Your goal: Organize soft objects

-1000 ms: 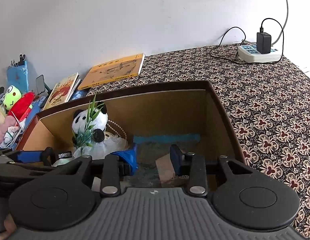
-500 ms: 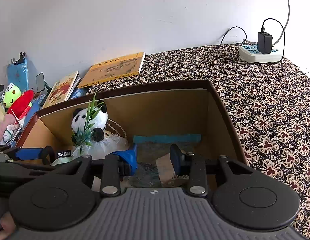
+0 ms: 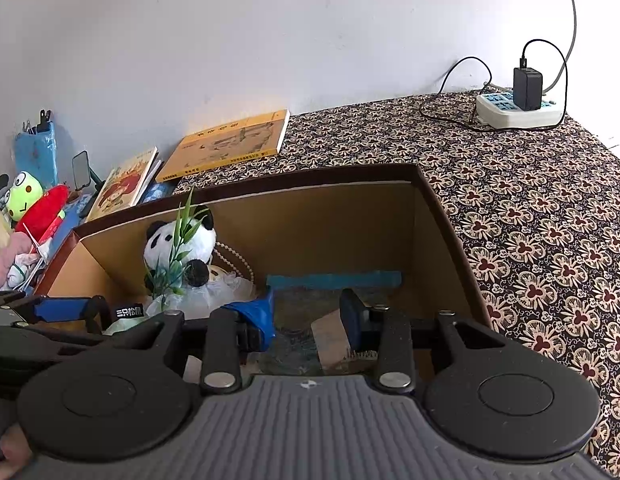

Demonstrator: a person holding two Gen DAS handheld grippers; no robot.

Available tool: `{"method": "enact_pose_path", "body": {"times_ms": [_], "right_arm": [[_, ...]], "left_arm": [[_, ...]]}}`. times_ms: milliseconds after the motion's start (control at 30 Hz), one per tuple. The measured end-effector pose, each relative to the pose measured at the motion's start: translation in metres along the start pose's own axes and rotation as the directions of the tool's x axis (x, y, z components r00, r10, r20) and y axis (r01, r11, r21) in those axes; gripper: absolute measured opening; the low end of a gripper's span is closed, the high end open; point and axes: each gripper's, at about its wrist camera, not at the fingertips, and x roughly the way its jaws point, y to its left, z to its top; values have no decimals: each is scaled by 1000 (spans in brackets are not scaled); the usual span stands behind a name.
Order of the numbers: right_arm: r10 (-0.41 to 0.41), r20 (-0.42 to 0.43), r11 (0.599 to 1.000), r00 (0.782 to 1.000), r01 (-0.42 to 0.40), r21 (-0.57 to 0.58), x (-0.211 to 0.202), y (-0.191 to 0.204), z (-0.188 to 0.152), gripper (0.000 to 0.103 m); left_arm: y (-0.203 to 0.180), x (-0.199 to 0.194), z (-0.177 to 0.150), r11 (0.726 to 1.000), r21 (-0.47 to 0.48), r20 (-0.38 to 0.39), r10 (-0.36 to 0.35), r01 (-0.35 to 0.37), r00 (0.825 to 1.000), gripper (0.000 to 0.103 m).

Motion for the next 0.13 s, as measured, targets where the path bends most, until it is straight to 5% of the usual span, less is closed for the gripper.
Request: {"method": "enact_pose_path", "body": {"times_ms": [133], "right_arm": [[-2,7,1000,1000,2,-2,-1,1,0,19]], "left_arm": [[-1,-1,-1,1000,1,3,6,-6,1000,89]]}}
